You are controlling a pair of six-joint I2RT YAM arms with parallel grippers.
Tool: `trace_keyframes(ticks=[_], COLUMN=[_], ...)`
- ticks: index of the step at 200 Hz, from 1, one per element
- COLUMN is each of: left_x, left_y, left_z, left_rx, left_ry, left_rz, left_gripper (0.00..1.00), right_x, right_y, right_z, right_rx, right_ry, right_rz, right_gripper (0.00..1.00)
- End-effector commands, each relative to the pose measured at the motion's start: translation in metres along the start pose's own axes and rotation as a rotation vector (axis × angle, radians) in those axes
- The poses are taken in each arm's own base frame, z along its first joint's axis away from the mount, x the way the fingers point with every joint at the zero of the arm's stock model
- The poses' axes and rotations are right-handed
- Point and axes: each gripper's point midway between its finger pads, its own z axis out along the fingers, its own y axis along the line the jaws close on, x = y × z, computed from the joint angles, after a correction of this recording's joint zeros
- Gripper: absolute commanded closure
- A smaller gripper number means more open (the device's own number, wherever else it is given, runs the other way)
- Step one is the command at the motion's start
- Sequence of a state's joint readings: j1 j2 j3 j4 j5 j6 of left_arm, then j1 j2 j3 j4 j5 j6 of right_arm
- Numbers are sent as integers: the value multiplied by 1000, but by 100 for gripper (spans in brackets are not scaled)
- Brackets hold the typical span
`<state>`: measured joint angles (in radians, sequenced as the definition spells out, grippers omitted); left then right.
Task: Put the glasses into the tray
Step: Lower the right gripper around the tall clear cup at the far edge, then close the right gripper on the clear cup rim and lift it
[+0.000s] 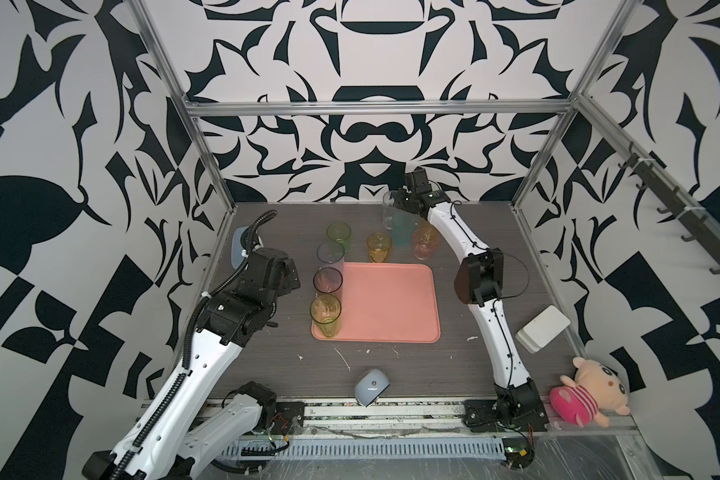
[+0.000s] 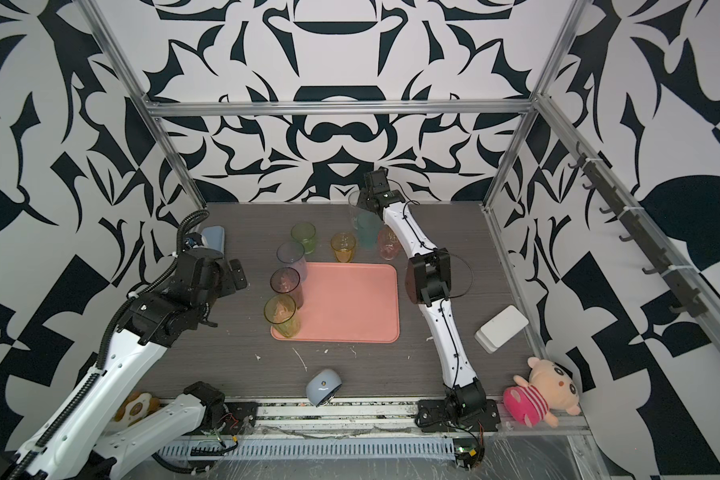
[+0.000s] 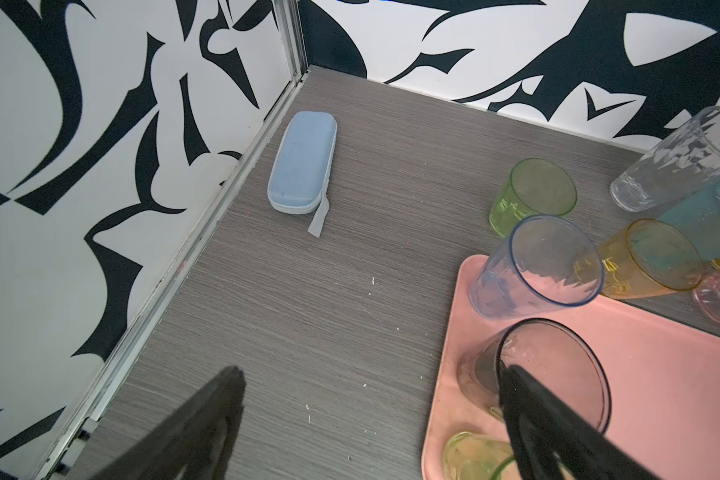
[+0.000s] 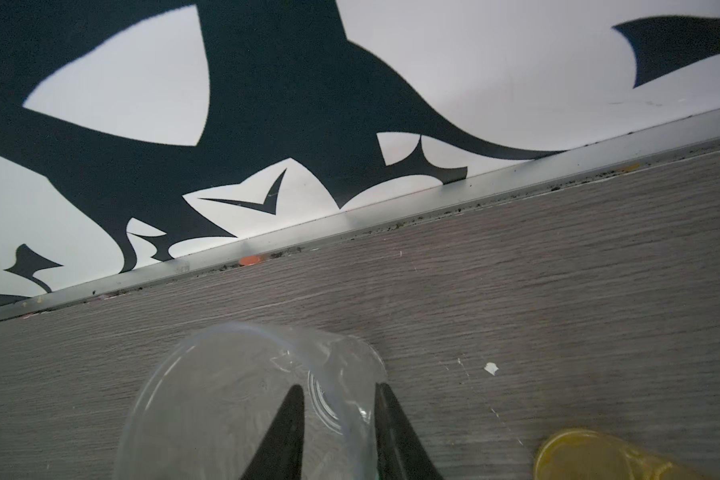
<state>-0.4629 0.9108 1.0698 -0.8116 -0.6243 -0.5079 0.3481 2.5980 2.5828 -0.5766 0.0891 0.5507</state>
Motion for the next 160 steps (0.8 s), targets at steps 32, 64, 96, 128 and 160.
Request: trace_keyframes(ticks=[32, 64, 96, 128, 160], left_x=[0, 3, 5, 7, 8], left_y=[3, 3, 3, 1, 1], left_z=[-3, -2, -1, -1, -1], left_rx=[-1, 0, 0, 9, 12], left_ry=[-1, 8, 16, 22, 29], left_rz=[-23, -23, -22, -27, -28], left_gripper=[1, 0, 1, 1, 1], right_x=[-13, -16, -19, -19, -23], right_y=[6, 8, 9, 11, 14], right_z=[-11, -15, -21, -23, -29], right_rx=[-27, -32, -36, -45, -55], right_ry=[-23, -29, -33, -32, -37], right_rz=[12, 9, 7, 6, 4], right_gripper=[77, 79, 82, 85, 89])
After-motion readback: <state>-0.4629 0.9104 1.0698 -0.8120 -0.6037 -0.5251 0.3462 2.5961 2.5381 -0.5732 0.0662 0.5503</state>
